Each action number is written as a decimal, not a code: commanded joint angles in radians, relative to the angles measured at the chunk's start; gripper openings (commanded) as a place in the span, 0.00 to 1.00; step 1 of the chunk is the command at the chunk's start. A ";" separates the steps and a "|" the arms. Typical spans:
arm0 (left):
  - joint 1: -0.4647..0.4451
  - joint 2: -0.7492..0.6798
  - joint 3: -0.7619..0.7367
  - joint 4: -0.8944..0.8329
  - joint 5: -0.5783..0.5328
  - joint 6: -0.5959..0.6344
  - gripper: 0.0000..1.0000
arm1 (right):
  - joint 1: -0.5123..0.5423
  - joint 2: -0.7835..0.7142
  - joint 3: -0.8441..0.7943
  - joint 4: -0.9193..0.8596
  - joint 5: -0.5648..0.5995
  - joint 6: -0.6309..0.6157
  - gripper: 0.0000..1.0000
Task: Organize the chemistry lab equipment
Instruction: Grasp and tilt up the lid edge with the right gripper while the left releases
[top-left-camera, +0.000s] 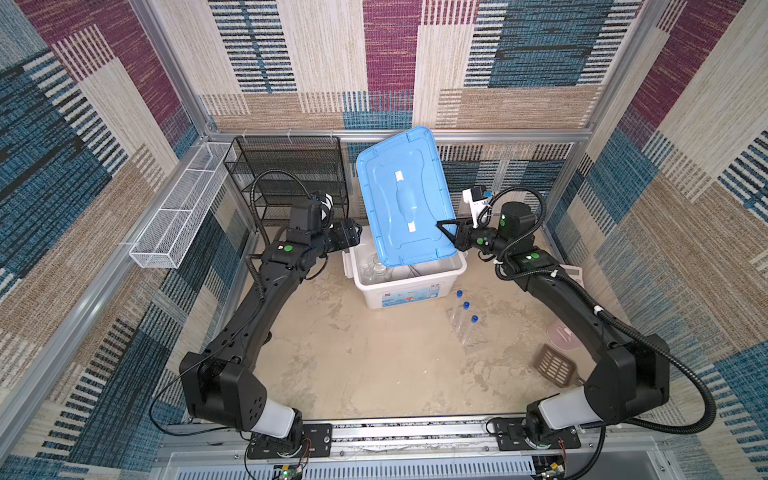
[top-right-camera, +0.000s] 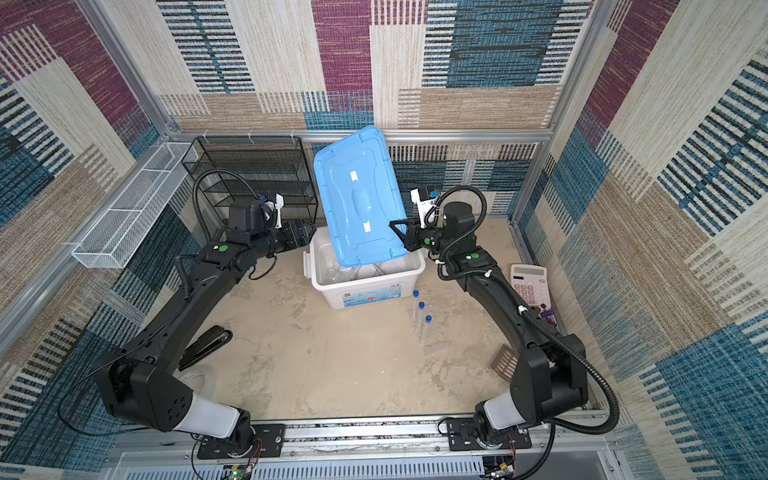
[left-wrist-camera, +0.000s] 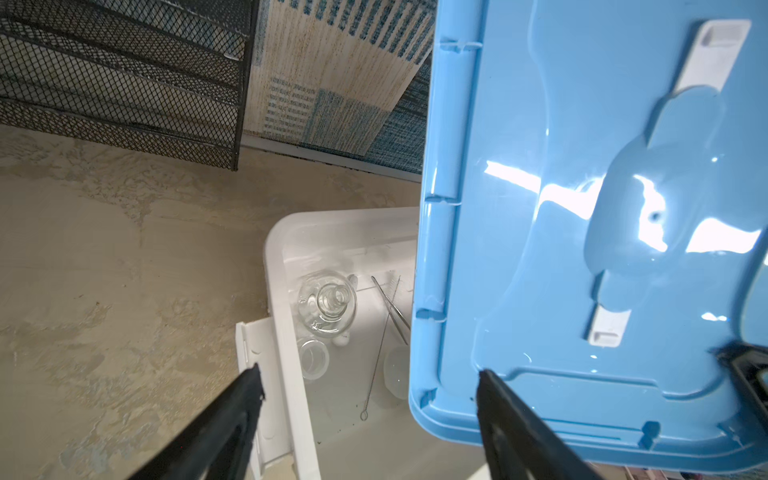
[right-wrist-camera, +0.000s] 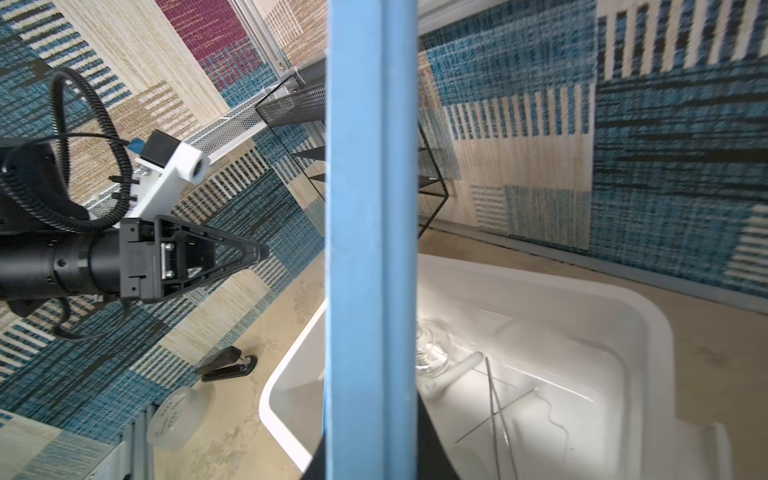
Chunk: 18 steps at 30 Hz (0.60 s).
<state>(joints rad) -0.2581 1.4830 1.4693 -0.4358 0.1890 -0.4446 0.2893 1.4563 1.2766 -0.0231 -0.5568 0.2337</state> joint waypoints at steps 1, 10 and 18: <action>0.002 -0.015 0.003 0.017 0.019 0.042 0.92 | 0.017 -0.029 0.033 -0.013 0.141 -0.146 0.16; 0.017 0.002 0.024 0.038 0.133 0.060 0.99 | 0.107 -0.049 0.068 -0.071 0.552 -0.431 0.16; 0.073 -0.008 -0.013 0.153 0.273 -0.041 0.99 | 0.203 -0.061 0.019 0.059 0.817 -0.610 0.16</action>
<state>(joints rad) -0.2012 1.4837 1.4689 -0.3645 0.3813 -0.4362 0.4671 1.4010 1.3014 -0.0875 0.1127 -0.2699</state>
